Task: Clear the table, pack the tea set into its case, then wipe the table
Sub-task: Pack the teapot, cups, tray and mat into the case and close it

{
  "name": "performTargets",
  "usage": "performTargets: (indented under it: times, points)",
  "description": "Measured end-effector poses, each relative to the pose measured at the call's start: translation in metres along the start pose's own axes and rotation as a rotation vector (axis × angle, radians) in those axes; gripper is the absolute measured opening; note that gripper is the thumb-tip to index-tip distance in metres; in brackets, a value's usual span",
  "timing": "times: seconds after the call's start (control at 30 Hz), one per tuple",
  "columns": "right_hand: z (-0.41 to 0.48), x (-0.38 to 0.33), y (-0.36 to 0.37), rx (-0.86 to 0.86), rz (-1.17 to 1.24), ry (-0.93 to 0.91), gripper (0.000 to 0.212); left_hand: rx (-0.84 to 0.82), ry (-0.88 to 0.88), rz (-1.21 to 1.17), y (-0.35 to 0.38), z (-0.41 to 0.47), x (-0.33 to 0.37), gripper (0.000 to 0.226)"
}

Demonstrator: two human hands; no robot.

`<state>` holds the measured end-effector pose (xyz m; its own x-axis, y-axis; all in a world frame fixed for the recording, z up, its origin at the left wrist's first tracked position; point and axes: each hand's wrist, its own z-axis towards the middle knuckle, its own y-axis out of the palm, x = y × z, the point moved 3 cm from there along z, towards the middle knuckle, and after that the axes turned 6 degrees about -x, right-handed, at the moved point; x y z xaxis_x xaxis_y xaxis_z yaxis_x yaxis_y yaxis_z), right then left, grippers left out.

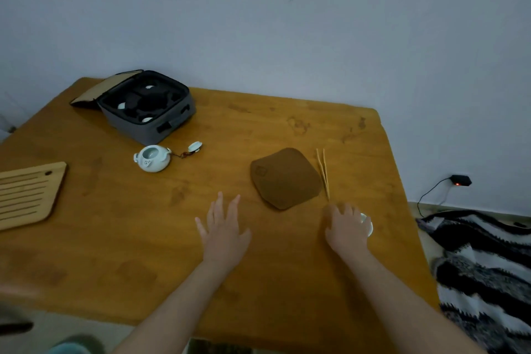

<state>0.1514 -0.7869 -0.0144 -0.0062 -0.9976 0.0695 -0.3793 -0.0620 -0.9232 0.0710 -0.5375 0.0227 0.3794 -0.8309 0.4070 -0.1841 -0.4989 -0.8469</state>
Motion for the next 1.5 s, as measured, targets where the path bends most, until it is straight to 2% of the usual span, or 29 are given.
performTargets:
  times: [0.1,0.3,0.47,0.57,0.7,0.87,0.93,1.03,1.1,1.17,1.27,1.37,1.5]
  points:
    - [0.013,0.024,0.004,-0.058,-0.033,-0.002,0.06,0.004,-0.061,-0.085,0.021,-0.001,0.022,0.073]
    - [0.035,0.058,-0.008,-0.175,0.184,-0.007,0.052,0.001,-0.061,-0.192,0.056,-0.011,0.066,0.067]
    - [0.038,0.054,-0.017,-0.198,0.238,-0.04,0.055,-0.044,-0.037,-0.653,0.078,-0.012,0.1,0.057]
    - [0.032,0.036,-0.022,-0.145,0.27,-0.17,0.056,-0.114,-0.178,-1.016,0.088,-0.011,0.12,0.043]
    - [0.014,0.01,-0.03,-0.058,0.365,-0.399,0.081,-0.157,-0.349,-1.282,0.093,-0.006,0.138,0.035]
    - [-0.006,-0.011,-0.039,0.018,0.464,-0.597,0.075,-0.259,-0.333,-1.457,0.09,-0.006,0.141,0.028]
    - [-0.009,-0.013,-0.041,-0.036,0.472,-0.694,0.077,-0.212,-0.325,-1.474,0.089,-0.006,0.135,0.026]
    - [-0.009,-0.01,-0.043,-0.273,0.674,-0.817,0.076,-0.107,-0.368,-1.486,0.088,-0.004,0.117,0.029]
    - [0.004,-0.005,-0.042,-0.328,0.844,-0.749,0.066,-0.032,-0.412,-1.546,0.083,-0.003,0.106,0.03]
    - [0.028,0.003,-0.039,-0.199,0.908,-0.519,0.047,0.02,-0.457,-1.607,0.077,-0.006,0.094,0.033]
    - [0.062,0.012,-0.035,-0.042,0.758,-0.198,0.034,0.057,-0.477,-1.606,0.069,-0.009,0.075,0.038]
    - [0.085,0.012,-0.032,-0.051,0.595,-0.065,0.027,0.094,-0.467,-1.57,0.06,-0.012,0.06,0.035]
    - [0.102,0.003,-0.026,-0.073,0.457,0.016,0.024,0.134,-0.458,-1.54,0.051,-0.017,0.041,0.029]
